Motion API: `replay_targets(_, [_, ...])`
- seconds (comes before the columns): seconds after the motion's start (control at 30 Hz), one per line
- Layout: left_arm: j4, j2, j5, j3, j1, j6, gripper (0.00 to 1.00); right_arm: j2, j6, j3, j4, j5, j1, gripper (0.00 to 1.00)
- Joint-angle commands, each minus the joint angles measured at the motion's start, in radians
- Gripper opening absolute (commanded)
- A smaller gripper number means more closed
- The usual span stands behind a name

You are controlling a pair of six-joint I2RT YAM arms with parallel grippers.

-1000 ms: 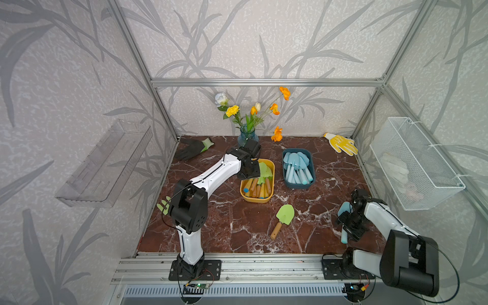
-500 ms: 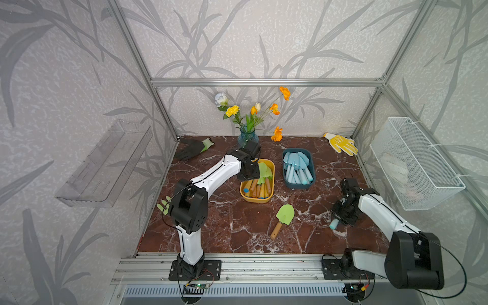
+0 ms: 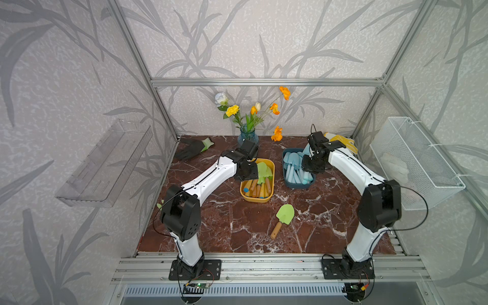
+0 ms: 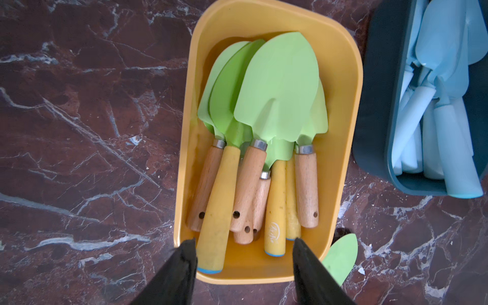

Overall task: Sort the small shovels by color and place them into the storage box
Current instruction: Place the shovel in the storage box.

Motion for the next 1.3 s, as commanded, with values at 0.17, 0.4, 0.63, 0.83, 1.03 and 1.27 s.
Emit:
replay_targets(0.17, [-0.065,-0.050,-0.024,-0.056,-0.139,0.164,0.61,0.169,-0.032,0.093,-0.010,-0.095,0.005,0.19])
replay_targets(0.4, [-0.057,0.033,-0.012,-0.050,-0.245,0.224,0.61,0.196,-0.033,0.078,-0.002,-0.108,0.007,0.30])
replay_targets(0.63, [-0.063,0.126,0.070,-0.001,-0.328,0.262,0.63,0.143,-0.040,0.075,-0.035,-0.088,0.006,0.52])
replay_targets(0.83, [-0.070,0.186,0.123,0.018,-0.387,0.269,0.63,0.012,-0.026,0.017,-0.023,-0.053,0.007,0.53])
replay_targets(1.03, [-0.044,0.212,0.220,-0.013,-0.411,0.238,0.68,-0.066,-0.027,-0.087,-0.026,-0.029,0.005,0.53])
replay_targets(1.27, [-0.008,0.225,0.232,-0.098,-0.468,0.154,0.68,-0.127,-0.022,-0.213,0.006,-0.029,0.005,0.53])
